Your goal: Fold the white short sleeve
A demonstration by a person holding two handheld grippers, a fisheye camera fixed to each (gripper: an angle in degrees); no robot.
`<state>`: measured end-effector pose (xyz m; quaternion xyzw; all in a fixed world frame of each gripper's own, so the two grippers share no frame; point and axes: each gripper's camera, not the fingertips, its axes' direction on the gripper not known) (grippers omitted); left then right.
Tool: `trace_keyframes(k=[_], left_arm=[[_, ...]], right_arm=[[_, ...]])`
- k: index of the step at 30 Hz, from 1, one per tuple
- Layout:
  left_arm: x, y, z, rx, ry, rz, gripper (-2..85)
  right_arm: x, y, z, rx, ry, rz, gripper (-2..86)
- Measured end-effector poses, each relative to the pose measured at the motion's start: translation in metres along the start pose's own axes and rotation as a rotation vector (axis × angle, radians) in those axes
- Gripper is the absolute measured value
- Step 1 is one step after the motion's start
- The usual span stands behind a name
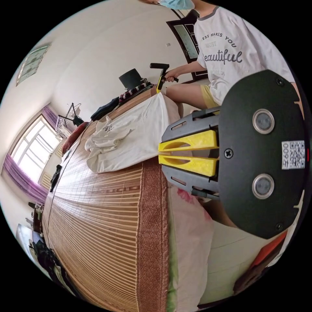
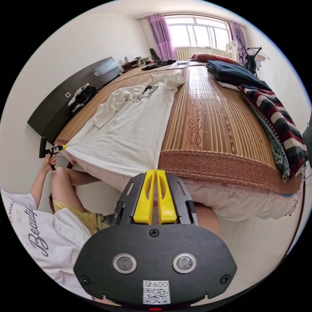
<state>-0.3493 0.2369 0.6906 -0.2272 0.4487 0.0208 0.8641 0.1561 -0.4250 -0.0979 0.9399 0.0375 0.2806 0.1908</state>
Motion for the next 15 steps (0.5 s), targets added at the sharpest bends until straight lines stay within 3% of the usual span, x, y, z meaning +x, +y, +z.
trace_keyframes(k=[5,7,9,12,15], left_arm=[[0.035,0.018,-0.006,0.013,-0.095,0.062,1.2],[0.072,0.031,-0.023,0.05,-0.319,0.131,0.8],[0.103,0.043,-0.033,0.128,-0.422,0.21,0.6],[0.153,0.049,-0.019,0.212,-0.43,0.361,0.3],[0.193,0.037,0.034,0.131,-0.435,0.472,0.4]], right_arm=[[-0.003,0.005,-0.001,0.028,0.058,0.052,-0.8],[-0.009,0.006,-0.011,0.074,0.139,0.049,-0.8],[-0.016,0.005,-0.017,0.114,0.193,0.039,-0.8],[-0.022,-0.005,-0.014,0.184,0.099,0.022,-0.8],[-0.027,-0.023,0.017,0.142,0.002,0.009,-0.8]])
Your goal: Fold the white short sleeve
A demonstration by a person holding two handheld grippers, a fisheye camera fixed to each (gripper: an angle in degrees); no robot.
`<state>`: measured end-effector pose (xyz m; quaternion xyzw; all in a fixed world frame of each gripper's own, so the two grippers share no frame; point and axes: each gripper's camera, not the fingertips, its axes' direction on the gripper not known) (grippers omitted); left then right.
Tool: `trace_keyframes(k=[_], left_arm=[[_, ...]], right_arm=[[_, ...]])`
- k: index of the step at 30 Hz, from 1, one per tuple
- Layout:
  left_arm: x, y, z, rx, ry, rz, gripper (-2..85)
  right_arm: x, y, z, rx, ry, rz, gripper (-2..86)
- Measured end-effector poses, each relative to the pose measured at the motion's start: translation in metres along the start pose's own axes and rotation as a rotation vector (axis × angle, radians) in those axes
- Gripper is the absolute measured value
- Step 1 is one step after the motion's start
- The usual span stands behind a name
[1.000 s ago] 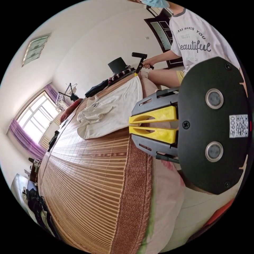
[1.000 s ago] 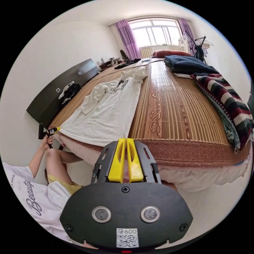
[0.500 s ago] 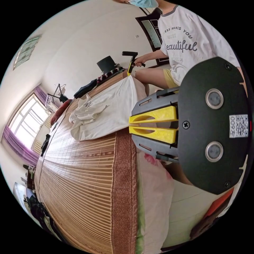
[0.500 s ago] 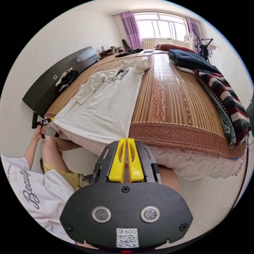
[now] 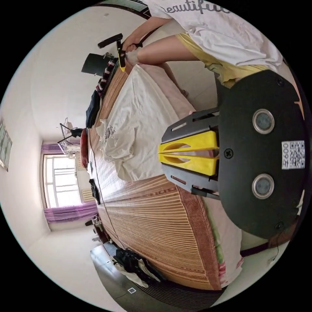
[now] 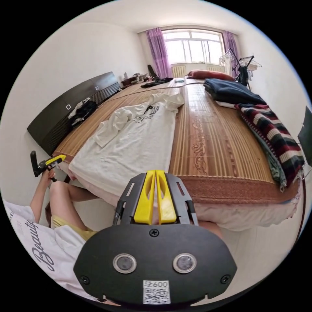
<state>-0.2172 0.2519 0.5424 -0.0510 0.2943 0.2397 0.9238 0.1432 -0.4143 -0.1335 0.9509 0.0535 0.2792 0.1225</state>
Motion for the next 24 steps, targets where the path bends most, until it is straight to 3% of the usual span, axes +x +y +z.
trace_keyframes(k=[4,10,16,18,20,22,24], left_arm=[[0.03,-0.013,0.053,-0.14,0.079,0.005,0.8],[0.065,-0.028,0.045,-0.154,0.011,0.038,2.9],[0.063,-0.105,0.036,-0.185,0.22,0.011,8.7],[0.05,-0.138,0.039,-0.132,0.266,-0.05,8.6],[0.037,-0.161,0.051,-0.11,0.266,-0.116,8.7],[0.008,-0.178,0.084,-0.142,0.24,-0.347,8.8],[-0.004,-0.187,0.105,-0.126,0.349,-0.451,8.1]], right_arm=[[-0.004,0.008,0.051,-0.168,0.076,-0.037,-0.8],[-0.008,0.041,0.049,-0.017,0.108,-0.101,-0.9],[0.019,0.072,0.018,0.218,0.036,-0.009,-0.8],[0.028,0.084,0.006,0.317,-0.013,-0.007,-0.8],[0.053,0.093,0.009,0.359,-0.244,-0.01,-0.8],[0.067,0.096,0.014,0.386,-0.361,0.005,-0.8],[0.07,0.093,0.018,0.377,-0.332,0.011,-0.8]])
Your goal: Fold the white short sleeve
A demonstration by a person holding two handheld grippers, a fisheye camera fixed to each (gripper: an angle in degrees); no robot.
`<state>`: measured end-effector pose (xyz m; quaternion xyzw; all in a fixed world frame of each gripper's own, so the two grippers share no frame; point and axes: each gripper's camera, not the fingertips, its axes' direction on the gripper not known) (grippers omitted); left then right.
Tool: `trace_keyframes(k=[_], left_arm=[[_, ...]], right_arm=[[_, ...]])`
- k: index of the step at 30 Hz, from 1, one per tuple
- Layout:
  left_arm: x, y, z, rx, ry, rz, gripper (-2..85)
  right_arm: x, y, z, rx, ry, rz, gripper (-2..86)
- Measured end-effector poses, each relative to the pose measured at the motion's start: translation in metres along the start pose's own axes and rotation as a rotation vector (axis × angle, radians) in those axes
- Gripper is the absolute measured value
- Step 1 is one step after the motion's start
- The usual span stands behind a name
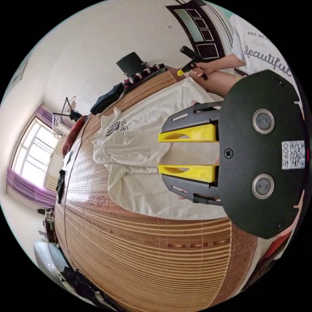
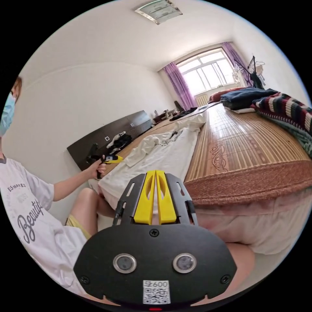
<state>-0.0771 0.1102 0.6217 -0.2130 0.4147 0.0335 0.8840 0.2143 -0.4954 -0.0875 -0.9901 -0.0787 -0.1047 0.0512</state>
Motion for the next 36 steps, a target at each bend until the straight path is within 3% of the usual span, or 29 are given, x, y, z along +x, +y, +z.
trace_keyframes(k=[3,7,17,20,23,26,28,32,36], left_arm=[[0.001,-0.017,0.02,-0.022,0.001,-0.087,5.8],[0.033,-0.025,0.009,0.021,-0.077,-0.037,2.8],[0.061,-0.107,-0.067,0.105,-0.067,-0.055,2.0],[0.037,-0.169,-0.088,0.112,0.024,-0.187,2.2],[0.008,-0.235,-0.125,0.196,0.044,-0.295,2.6],[-0.014,-0.281,-0.189,0.395,0.004,-0.357,4.0],[-0.033,-0.288,-0.214,0.49,-0.02,-0.454,12.2],[-0.033,-0.289,-0.204,0.44,0.011,-0.38,12.9],[-0.002,-0.274,-0.133,0.118,-0.037,-0.147,10.1]], right_arm=[[-0.008,-0.003,0.018,-0.1,0.085,-0.06,-0.8],[-0.017,-0.004,0.038,-0.213,0.073,-0.123,-0.8],[-0.007,-0.017,0.027,-0.135,0.019,-0.081,-0.8],[-0.004,-0.025,0.031,-0.131,-0.027,-0.069,-0.9],[-0.011,-0.035,0.038,-0.153,-0.041,-0.106,-0.9],[-0.02,-0.043,0.043,-0.172,-0.054,-0.153,-0.9],[-0.025,-0.049,0.046,-0.192,-0.087,-0.176,-0.9],[-0.029,-0.062,0.05,-0.203,-0.104,-0.162,-0.8],[-0.034,-0.072,0.051,-0.216,-0.117,-0.145,-0.9]])
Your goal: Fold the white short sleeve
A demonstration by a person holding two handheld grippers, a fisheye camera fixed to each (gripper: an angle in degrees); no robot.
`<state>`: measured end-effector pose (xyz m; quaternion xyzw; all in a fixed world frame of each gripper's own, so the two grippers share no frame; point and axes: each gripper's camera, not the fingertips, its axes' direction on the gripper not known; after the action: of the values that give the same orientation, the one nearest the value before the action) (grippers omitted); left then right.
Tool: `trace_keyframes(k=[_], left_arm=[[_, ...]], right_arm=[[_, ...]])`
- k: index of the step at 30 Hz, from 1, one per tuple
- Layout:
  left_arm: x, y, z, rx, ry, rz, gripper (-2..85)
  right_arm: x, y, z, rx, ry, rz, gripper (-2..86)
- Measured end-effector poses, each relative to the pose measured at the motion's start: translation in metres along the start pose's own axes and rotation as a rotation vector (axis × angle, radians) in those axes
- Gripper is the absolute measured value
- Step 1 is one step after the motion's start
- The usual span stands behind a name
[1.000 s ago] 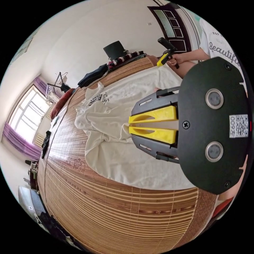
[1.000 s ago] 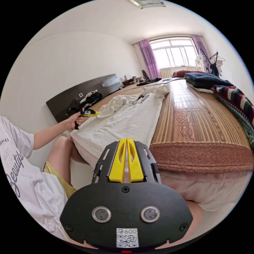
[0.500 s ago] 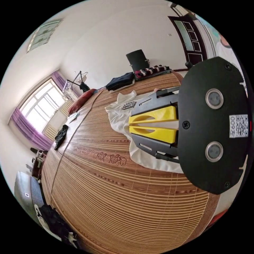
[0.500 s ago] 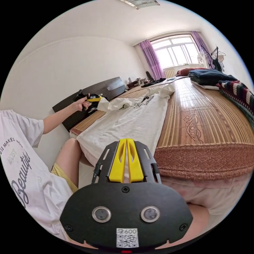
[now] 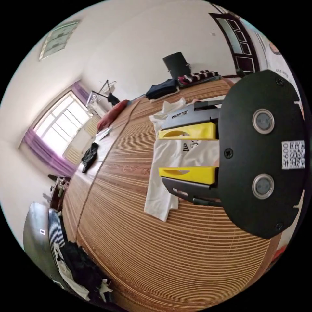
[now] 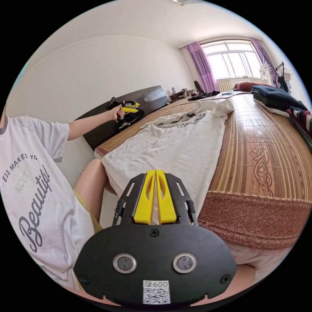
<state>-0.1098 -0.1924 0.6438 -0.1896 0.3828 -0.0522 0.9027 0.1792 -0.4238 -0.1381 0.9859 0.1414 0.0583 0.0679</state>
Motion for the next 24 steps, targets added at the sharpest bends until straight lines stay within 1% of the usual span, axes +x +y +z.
trace_keyframes(k=[1,4,6,7,10,11,14,16,18,20,24], left_arm=[[0.009,0.015,0.022,-0.089,0.022,0.06,8.9],[0.023,0.044,0.058,-0.21,0.041,0.121,7.5],[0.023,0.063,0.084,-0.285,0.04,0.102,6.5],[0.014,0.068,0.092,-0.302,0.025,0.04,5.3],[-0.005,0.071,0.097,-0.301,-0.038,-0.006,2.7],[-0.011,0.069,0.092,-0.274,-0.04,0.013,2.1],[-0.021,0.072,0.075,-0.243,-0.068,-0.038,1.3],[-0.016,0.08,0.063,-0.24,-0.116,0.002,1.3],[-0.004,0.096,0.046,-0.253,-0.171,0.091,1.5],[0.003,0.113,0.036,-0.28,-0.15,0.152,1.6],[-0.002,0.145,0.016,-0.247,-0.14,0.191,1.3]], right_arm=[[-0.004,-0.004,0.0,-0.008,0.01,-0.007,-0.9],[-0.014,-0.014,0.003,-0.034,0.044,-0.02,-0.9],[-0.02,-0.02,0.001,-0.028,0.049,-0.022,-0.9],[-0.023,-0.024,-0.001,-0.028,0.052,-0.018,-0.9],[-0.04,-0.035,-0.001,-0.044,0.106,-0.062,-0.9],[-0.051,-0.039,0.0,-0.047,0.139,-0.095,-0.8],[-0.075,-0.049,-0.001,-0.042,0.213,-0.159,-0.8],[-0.088,-0.061,-0.003,-0.062,0.233,-0.187,-0.8],[-0.108,-0.082,-0.007,-0.041,0.202,-0.239,-0.8],[-0.136,-0.127,-0.006,0.015,0.12,-0.258,-0.8],[-0.16,-0.213,0.037,-0.057,0.081,-0.269,-0.8]])
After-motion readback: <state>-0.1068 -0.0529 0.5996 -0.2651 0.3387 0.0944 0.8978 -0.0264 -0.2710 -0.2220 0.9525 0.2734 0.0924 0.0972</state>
